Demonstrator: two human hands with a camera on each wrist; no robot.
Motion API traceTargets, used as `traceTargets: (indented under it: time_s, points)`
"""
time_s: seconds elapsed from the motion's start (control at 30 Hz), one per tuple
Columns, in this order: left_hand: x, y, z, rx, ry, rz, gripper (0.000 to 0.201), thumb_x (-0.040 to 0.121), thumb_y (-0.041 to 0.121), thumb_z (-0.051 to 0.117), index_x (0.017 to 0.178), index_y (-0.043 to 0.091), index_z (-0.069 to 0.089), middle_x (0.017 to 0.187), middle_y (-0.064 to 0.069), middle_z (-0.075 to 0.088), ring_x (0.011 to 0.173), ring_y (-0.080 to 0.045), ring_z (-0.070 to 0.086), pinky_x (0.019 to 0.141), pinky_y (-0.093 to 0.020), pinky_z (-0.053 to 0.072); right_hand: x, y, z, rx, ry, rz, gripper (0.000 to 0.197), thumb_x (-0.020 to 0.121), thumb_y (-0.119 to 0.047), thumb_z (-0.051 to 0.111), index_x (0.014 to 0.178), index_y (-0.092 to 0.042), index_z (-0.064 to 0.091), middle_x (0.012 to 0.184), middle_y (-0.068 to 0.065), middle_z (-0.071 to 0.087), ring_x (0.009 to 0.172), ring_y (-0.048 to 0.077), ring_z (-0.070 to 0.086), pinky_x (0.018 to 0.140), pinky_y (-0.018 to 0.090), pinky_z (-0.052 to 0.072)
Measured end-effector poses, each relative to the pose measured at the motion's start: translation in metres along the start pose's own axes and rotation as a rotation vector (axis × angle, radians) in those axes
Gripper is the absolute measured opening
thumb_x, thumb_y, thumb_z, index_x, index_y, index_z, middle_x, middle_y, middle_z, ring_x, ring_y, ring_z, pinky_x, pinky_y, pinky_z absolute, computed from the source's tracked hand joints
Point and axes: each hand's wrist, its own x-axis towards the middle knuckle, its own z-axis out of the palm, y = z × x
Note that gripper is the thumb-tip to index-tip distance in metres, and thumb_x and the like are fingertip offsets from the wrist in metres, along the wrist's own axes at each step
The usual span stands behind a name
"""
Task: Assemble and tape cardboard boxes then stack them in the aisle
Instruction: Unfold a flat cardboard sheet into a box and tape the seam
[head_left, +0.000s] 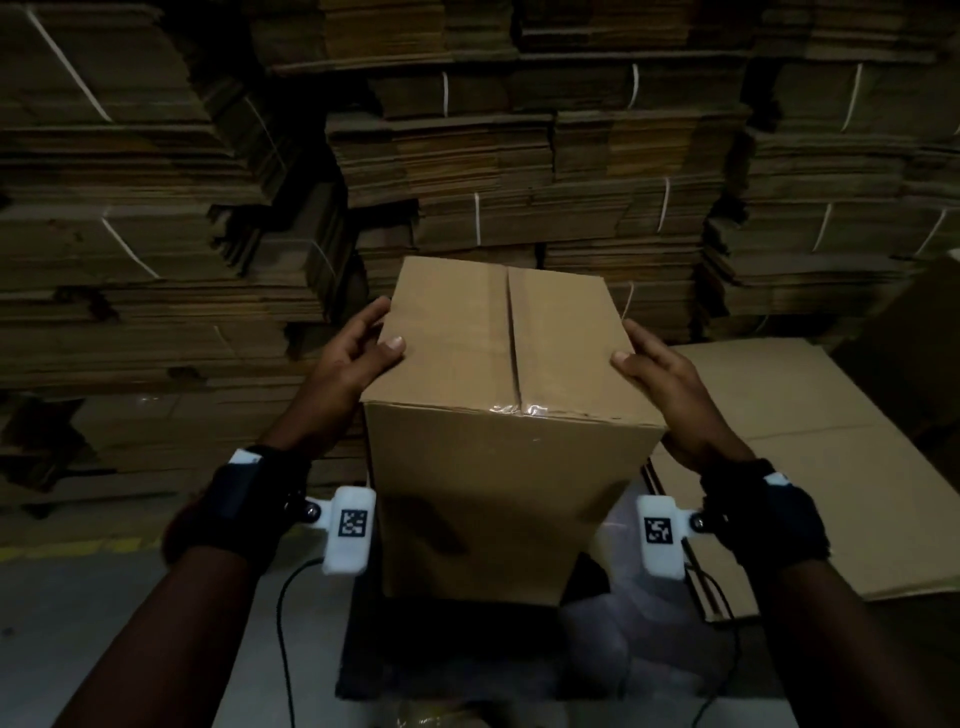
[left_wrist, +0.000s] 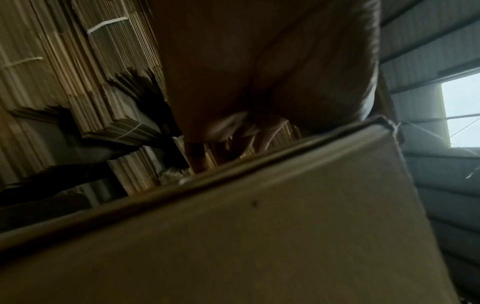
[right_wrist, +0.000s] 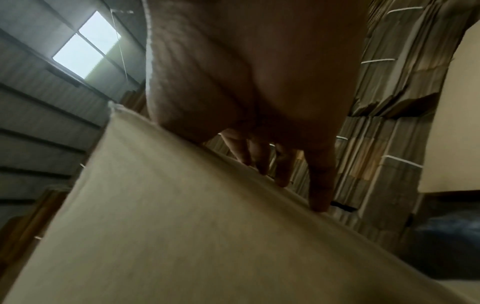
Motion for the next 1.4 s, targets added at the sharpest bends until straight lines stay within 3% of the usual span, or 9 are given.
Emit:
traceTargets:
  time_s: [0.27, 0.33, 0.43, 0.53, 0.63, 0.77, 0.93, 1.27, 1.4]
  points:
    - [0.022, -0.067, -0.005, 0.171, -0.079, -0.017, 0.06, 0.098, 0.004, 0.058, 0.146, 0.03, 0.032, 0.125, 0.03, 0.057, 0.111, 0.015, 0.057, 0.092, -0.014, 0.048, 0.028, 0.048, 0.001, -0.141, -0.064, 0.059, 0.049, 0.103, -0.011, 0.056, 0.15, -0.02, 0.045, 0.132, -0.007, 0.067, 0.122, 0.012, 0.063, 0.102, 0.03, 0.051]
    - [0.02, -0.09, -0.004, 0.234, -0.07, -0.072, 0.061, 0.098, 0.009, 0.061, 0.152, 0.022, 0.035, 0.142, 0.013, 0.053, 0.122, 0.003, 0.054, 0.104, -0.024, 0.047, 0.029, 0.065, 0.004, -0.24, -0.087, 0.076, 0.054, 0.1, -0.023, 0.062, 0.151, -0.021, 0.045, 0.138, -0.005, 0.063, 0.127, 0.017, 0.06, 0.108, 0.04, 0.048]
    - [0.016, -0.11, 0.001, 0.317, -0.04, -0.106, 0.059, 0.1, 0.014, 0.059, 0.154, 0.01, 0.036, 0.153, -0.003, 0.042, 0.13, -0.005, 0.044, 0.095, -0.005, 0.043, 0.022, 0.08, 0.012, -0.29, -0.064, 0.136, 0.082, 0.095, -0.042, 0.067, 0.162, -0.025, 0.021, 0.162, -0.005, 0.035, 0.146, 0.014, 0.039, 0.121, 0.045, 0.033]
    - [0.014, -0.113, 0.001, 0.663, 0.082, 0.088, 0.043, 0.1, 0.025, 0.062, 0.139, 0.008, 0.058, 0.148, -0.01, 0.05, 0.134, -0.021, 0.048, 0.109, -0.033, 0.042, 0.015, 0.089, 0.017, -0.337, 0.002, 0.164, 0.088, 0.091, -0.059, 0.062, 0.16, -0.038, 0.012, 0.167, -0.01, 0.021, 0.151, 0.015, 0.027, 0.123, 0.048, 0.027]
    - [-0.009, -0.108, 0.017, 0.958, 0.033, 0.442, 0.031, 0.097, 0.034, 0.054, 0.113, 0.013, 0.071, 0.123, -0.008, 0.067, 0.114, -0.026, 0.06, 0.096, -0.047, 0.048, 0.01, 0.09, 0.019, -0.348, 0.036, 0.167, 0.084, 0.092, -0.062, 0.06, 0.16, -0.042, 0.013, 0.168, -0.01, 0.019, 0.153, 0.018, 0.023, 0.123, 0.05, 0.027]
    - [-0.041, -0.114, 0.047, 1.099, -0.147, 0.696, 0.034, 0.095, 0.048, 0.062, 0.106, 0.017, 0.072, 0.111, -0.002, 0.067, 0.105, -0.021, 0.06, 0.09, -0.037, 0.048, 0.01, 0.089, 0.021, -0.285, 0.06, 0.141, 0.078, 0.099, -0.045, 0.061, 0.162, -0.032, 0.017, 0.165, -0.008, 0.028, 0.145, 0.011, 0.035, 0.121, 0.043, 0.033]
    - [-0.04, -0.136, 0.055, 1.274, -0.146, 0.675, 0.066, 0.072, 0.046, 0.087, 0.12, 0.017, 0.052, 0.122, -0.009, 0.058, 0.112, -0.028, 0.052, 0.095, -0.044, 0.046, 0.008, 0.089, 0.022, -0.29, 0.06, 0.145, 0.075, 0.1, -0.045, 0.06, 0.161, -0.034, 0.018, 0.158, -0.013, 0.036, 0.137, 0.008, 0.04, 0.116, 0.039, 0.037]
    - [-0.027, -0.137, 0.061, 1.204, 0.041, 0.923, 0.024, 0.091, 0.035, 0.075, 0.099, 0.013, 0.069, 0.1, -0.008, 0.068, 0.092, -0.029, 0.062, 0.077, -0.04, 0.046, 0.008, 0.091, 0.021, -0.269, 0.063, 0.161, 0.074, 0.099, -0.046, 0.06, 0.16, -0.038, 0.019, 0.152, -0.017, 0.04, 0.133, 0.008, 0.044, 0.112, 0.039, 0.04]
    - [-0.02, -0.113, 0.071, 1.138, 0.06, 0.736, 0.018, 0.099, 0.034, 0.058, 0.098, 0.018, 0.066, 0.086, -0.002, 0.067, 0.077, -0.024, 0.061, 0.067, -0.033, 0.042, 0.009, 0.092, 0.02, -0.279, 0.062, 0.171, 0.076, 0.097, -0.051, 0.062, 0.159, -0.041, 0.02, 0.159, -0.009, 0.04, 0.137, 0.012, 0.046, 0.116, 0.045, 0.04]
